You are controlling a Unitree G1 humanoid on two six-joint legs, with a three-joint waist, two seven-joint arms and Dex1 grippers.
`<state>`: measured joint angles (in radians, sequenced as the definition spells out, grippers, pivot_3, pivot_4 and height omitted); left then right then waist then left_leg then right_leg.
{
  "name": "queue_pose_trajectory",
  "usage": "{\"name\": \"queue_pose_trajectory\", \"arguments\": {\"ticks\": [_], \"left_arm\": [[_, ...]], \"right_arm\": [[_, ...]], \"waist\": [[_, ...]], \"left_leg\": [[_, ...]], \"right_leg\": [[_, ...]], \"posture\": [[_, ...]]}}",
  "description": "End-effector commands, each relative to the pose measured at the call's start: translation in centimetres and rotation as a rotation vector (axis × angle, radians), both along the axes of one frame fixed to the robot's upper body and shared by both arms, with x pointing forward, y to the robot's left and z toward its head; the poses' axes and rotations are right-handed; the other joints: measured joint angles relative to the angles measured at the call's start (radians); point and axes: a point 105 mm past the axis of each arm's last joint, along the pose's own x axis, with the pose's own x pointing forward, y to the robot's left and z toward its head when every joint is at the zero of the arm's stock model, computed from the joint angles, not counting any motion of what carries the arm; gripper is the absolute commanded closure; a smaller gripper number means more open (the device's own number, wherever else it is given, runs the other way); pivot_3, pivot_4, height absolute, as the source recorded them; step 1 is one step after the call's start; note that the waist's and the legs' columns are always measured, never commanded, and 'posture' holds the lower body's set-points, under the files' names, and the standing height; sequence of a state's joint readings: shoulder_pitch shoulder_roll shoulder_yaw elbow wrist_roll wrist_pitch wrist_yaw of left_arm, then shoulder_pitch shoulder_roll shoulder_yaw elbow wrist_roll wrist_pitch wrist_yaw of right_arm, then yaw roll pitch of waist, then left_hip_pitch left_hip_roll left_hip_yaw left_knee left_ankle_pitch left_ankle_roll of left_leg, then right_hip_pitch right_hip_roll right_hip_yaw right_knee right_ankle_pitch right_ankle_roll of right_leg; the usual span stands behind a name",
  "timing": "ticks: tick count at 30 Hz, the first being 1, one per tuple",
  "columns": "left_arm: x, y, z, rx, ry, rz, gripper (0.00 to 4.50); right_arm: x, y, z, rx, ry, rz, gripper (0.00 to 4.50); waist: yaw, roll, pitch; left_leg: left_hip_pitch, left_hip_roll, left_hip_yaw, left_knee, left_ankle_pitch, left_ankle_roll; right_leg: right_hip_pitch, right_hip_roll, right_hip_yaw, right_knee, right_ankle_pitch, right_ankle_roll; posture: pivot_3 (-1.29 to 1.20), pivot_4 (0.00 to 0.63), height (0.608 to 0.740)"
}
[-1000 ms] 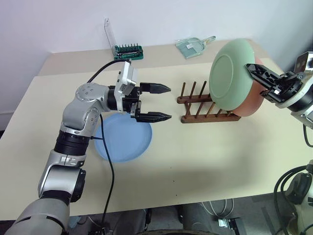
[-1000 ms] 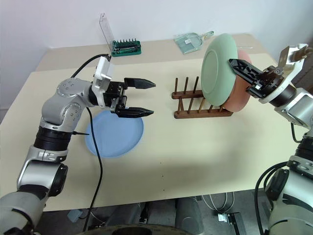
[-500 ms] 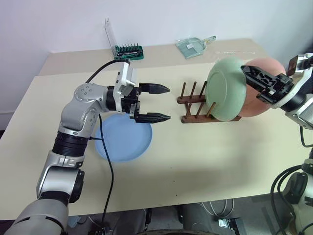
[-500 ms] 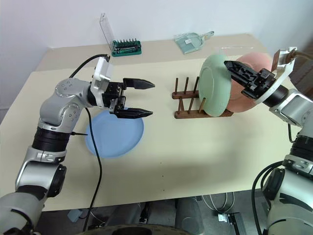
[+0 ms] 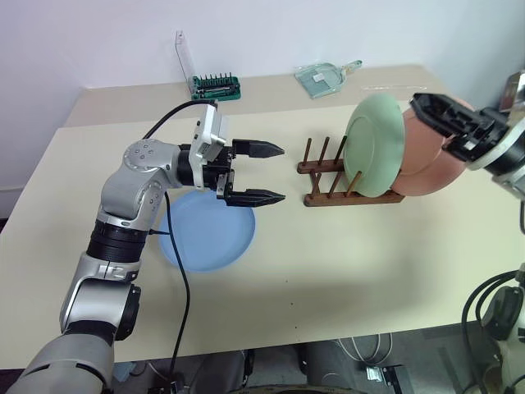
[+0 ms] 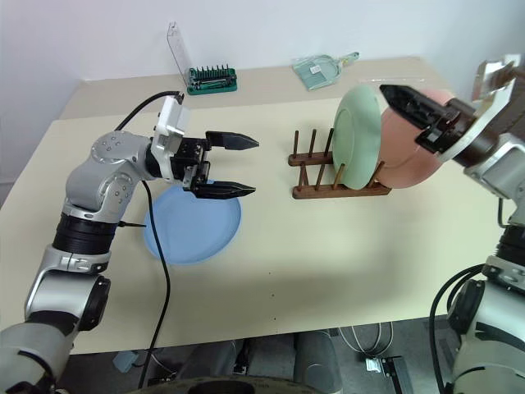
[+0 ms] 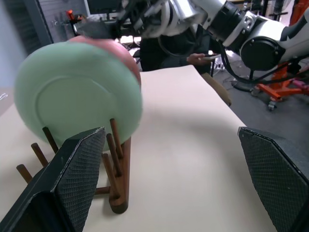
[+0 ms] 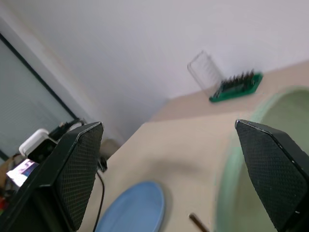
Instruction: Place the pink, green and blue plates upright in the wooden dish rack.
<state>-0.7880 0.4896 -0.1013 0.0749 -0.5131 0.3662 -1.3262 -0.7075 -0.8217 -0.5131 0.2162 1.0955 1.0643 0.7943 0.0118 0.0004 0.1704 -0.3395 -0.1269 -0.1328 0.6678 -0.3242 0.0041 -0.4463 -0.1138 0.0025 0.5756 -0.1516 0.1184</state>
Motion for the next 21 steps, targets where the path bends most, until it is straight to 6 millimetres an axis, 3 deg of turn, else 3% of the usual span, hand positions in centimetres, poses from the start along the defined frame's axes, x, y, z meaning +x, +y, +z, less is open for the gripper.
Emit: {"name": "queue_pose_trajectory", "arguments": {"ticks": [1,5,9,13,16,21], "left_arm": [[-0.2,0.3,1.1,-0.015,-0.038,-0.002,0.00],[-0.1,0.4,1.1,-0.016,-0.034,0.008,0.00],[0.7,1.8,0.0,0.063,0.074,0.066,0.00],[2.6,3.3,-0.5,0.128,0.156,0.205,0.00],[4.1,4.5,-0.9,0.172,0.203,0.337,0.00],[7.4,11.3,-2.4,0.351,0.271,0.693,0.00]], "right_arm": [[-1.0,-0.2,1.7,-0.028,-0.077,0.007,0.04],[-0.6,-0.6,1.3,-0.049,-0.080,-0.032,0.04],[-3.4,1.2,3.0,-0.076,-0.195,0.102,0.04],[-6.1,4.1,-0.4,-0.392,-0.285,0.195,0.04],[-6.8,5.1,-1.8,-0.456,-0.290,0.236,0.04],[-7.7,7.0,-3.5,-0.487,-0.282,0.307,0.04]], "waist": [[0.000,0.000,0.000],[0.000,0.000,0.000],[-0.003,0.000,0.000],[0.002,-0.001,0.000],[0.001,-0.001,0.001],[-0.010,-0.002,0.001]], "left_leg": [[0.000,0.000,0.000,0.000,0.000,0.000],[0.000,0.000,0.000,0.000,0.000,0.000],[0.000,0.000,0.000,0.000,0.000,0.000],[0.000,0.001,-0.002,-0.001,-0.001,0.002],[0.000,-0.001,-0.001,0.002,-0.001,0.002],[0.001,0.001,0.000,0.001,-0.001,0.002]], "right_leg": [[0.000,0.000,0.000,0.000,0.000,0.000],[0.000,0.000,0.000,0.000,0.000,0.000],[0.000,0.000,0.000,0.000,0.000,0.000],[0.000,0.001,-0.001,0.000,0.000,0.000],[0.001,-0.001,-0.002,0.000,0.000,0.001],[0.000,0.001,-0.001,0.002,-0.001,0.001]], "posture": [[0.00,0.150,0.740],[0.00,0.150,0.740],[0.00,0.150,0.740],[0.00,0.150,0.740],[0.00,0.150,0.740],[0.00,0.150,0.740]]}}
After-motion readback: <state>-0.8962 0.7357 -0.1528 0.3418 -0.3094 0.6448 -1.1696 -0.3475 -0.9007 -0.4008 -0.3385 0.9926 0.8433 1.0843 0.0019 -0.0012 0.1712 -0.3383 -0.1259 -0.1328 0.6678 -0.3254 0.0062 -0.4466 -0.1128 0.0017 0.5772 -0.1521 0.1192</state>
